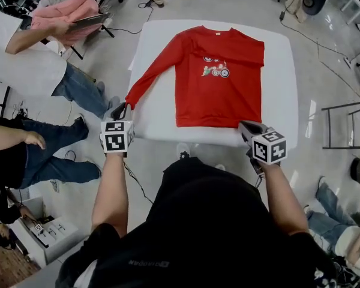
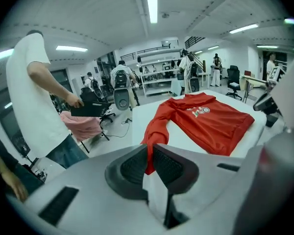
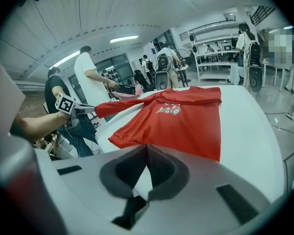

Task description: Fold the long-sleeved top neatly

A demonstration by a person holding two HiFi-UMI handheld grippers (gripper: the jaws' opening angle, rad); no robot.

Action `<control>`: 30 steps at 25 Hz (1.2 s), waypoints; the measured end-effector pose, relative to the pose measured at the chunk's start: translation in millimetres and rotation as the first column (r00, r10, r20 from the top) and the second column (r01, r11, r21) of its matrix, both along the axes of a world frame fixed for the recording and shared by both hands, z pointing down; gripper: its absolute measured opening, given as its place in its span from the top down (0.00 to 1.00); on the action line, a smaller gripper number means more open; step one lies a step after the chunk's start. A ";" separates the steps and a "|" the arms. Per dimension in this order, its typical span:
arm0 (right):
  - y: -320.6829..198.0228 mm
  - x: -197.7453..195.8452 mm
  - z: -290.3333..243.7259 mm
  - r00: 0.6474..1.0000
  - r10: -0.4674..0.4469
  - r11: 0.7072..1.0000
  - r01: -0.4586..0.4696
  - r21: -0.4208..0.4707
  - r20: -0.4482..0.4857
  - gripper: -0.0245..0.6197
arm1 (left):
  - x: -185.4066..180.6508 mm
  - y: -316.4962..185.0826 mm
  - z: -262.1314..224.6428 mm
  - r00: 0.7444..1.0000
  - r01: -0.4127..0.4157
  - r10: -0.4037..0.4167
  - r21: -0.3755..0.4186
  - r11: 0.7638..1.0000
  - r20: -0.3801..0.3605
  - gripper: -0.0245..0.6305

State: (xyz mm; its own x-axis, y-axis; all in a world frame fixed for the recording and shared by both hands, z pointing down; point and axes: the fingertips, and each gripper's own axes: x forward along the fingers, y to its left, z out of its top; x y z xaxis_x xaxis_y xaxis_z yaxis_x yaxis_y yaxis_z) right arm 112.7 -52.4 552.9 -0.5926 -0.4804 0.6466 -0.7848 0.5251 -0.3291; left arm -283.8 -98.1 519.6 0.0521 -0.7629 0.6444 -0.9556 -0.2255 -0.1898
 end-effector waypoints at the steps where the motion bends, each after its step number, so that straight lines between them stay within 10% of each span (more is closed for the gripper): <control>1: -0.2 -1.5 -0.1 1.000 -0.004 1.000 0.004 0.002 -0.001 0.95 | -5.3 -3.1 -8.1 1.000 0.003 -0.004 0.018 1.000 0.017 0.91; 7: -3.0 -7.5 2.2 1.000 -0.018 1.000 0.018 0.004 -0.009 0.95 | -3.4 -0.1 22.8 0.975 -0.082 0.094 -0.066 0.994 0.204 0.91; 15: -3.9 0.1 6.1 1.000 -0.026 1.000 0.026 -0.010 -0.016 0.95 | 55.0 39.9 114.4 0.956 -0.167 0.222 -0.267 0.949 0.190 0.91; 19: -8.2 0.2 5.1 1.000 -0.023 1.000 0.023 -0.014 -0.013 0.95 | 69.5 45.7 117.4 0.968 -0.212 0.239 -0.271 0.939 0.070 0.87; 24: -12.0 -4.4 4.3 1.000 -0.024 1.000 0.024 -0.009 -0.012 0.95 | 58.6 47.6 85.9 0.970 -0.138 0.093 -0.192 0.972 -0.224 0.84; 30: -12.9 -15.3 10.5 0.999 -0.049 0.999 0.048 -0.021 -0.020 0.95 | -15.5 29.0 94.9 0.908 0.178 -0.244 -0.214 0.961 -0.340 0.84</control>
State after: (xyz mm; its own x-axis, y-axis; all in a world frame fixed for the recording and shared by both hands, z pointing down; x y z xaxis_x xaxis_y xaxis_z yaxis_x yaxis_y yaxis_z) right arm 97.4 -65.2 563.4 -0.6013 -0.4382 0.6682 -0.7654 0.5560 -0.3241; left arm -299.3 -69.1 614.5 0.1555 -0.6594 0.7356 -0.9800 -0.0092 0.1989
